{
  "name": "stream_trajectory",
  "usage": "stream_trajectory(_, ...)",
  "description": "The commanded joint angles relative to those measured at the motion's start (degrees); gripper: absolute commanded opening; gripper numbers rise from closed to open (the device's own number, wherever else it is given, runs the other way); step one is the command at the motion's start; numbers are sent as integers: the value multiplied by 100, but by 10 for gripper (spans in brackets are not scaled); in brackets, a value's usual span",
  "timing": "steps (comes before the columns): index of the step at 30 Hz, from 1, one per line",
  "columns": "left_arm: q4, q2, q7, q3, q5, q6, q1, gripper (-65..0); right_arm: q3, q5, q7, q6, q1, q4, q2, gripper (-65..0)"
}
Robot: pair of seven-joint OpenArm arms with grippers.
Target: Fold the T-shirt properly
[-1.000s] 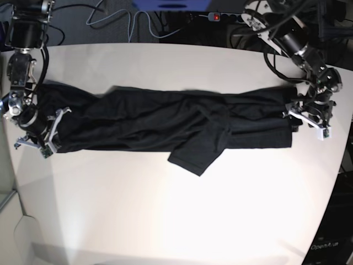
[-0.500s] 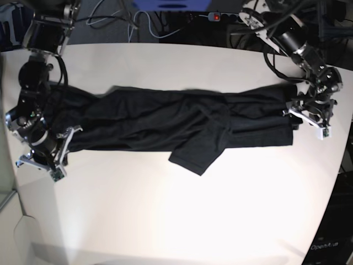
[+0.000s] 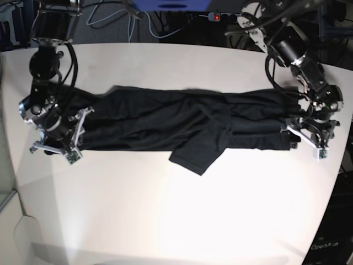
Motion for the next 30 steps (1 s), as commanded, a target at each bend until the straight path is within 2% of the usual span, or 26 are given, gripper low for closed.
stream_trajectory(1,237,62,-123,95,-71,7,-109,-256,24,-211,91,-25,49,91,42,-434)
stream_trajectory(5,747,203,18,147,-71,7,-74,-256,24,-844,100,-25,-3,-24,-125,-435)
stream_trajectory(10,1380,221,774,-125,-63,7,128,-279,24,-1142,100,-25,58,82,-257,-435)
stream_trajectory(14,1758,203,871,-565,-10,7,401,-440,15,-1125,276,-25,190,258,-292,-435)
stream_trajectory(16,1820,71,871,-723,-10,7,638,-520,-90,-1116,417,-25,252,267,-415,-435)
stream_trajectory(18,1732,-52,880,-881,-36,7,876,-567,-354,-1116,531,-25,304,231,-442,-435)
stream_trajectory(25,1539,-201,827,-1373,-63,7,1421,-569,-1558,-1107,759,-25,638,-270,-600,-435)
stream_trajectory(30,1539,-193,827,-1567,-45,7,1614,-569,-1690,-1107,795,-25,1016,-894,-1004,-435)
